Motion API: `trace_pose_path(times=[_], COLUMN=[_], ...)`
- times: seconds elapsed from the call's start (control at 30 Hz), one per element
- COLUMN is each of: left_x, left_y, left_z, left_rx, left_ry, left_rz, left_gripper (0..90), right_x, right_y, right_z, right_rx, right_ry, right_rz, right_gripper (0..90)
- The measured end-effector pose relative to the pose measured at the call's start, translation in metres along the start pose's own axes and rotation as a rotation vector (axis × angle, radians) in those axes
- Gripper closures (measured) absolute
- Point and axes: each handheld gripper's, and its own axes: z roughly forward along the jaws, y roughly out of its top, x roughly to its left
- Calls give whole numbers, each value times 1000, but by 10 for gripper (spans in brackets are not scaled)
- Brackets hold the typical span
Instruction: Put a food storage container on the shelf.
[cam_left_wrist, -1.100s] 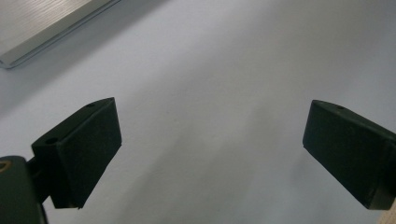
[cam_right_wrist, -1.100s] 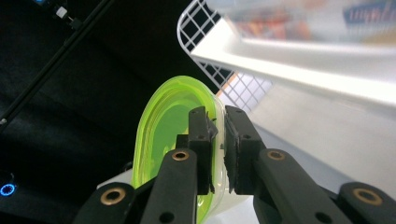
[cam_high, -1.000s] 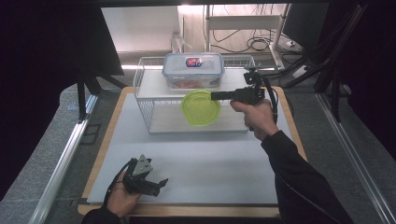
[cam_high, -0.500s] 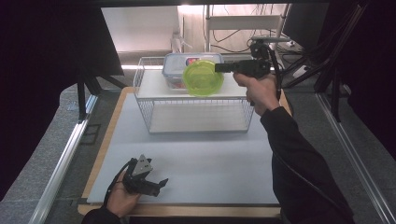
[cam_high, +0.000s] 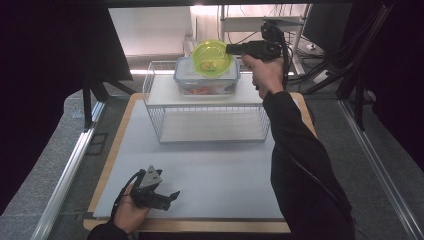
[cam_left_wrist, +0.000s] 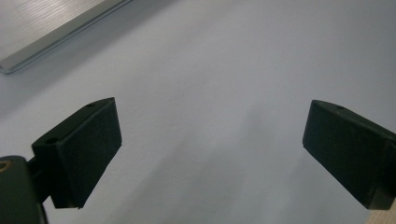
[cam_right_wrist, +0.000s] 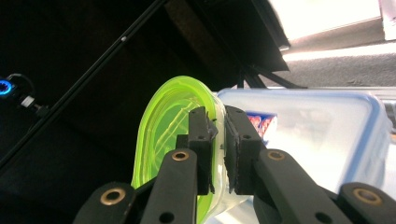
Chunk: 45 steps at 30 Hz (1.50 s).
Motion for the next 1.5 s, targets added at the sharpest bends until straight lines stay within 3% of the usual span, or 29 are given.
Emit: trace_pose_path(times=[0.23, 0.53, 0.67, 0.83, 1.2, 1.5], left_x=[0, 0, 0, -1, -2, -2], left_y=[0, 0, 0, -1, -1, -1], left_z=[-1, 0, 0, 2, 3, 3], left_rx=[-3, 2, 7, 12, 24, 22], left_ry=[-7, -14, -17, -24, -28, -25], left_rz=[6, 8, 7, 6, 12, 14], left_gripper=[45, 46, 46, 46, 46, 46], right_x=[-1, -11, -13, -16, -17, -14], right_y=[8, 6, 5, 4, 2, 3], right_z=[21, 32, 33, 36, 39, 37], right_rx=[-29, -52, -65, -71, -83, -84], right_ry=[-44, -68, -115, -133, -137, -149], right_rz=[34, 79, 61, 53, 55, -5], right_gripper=[818, 797, 742, 741, 697, 557])
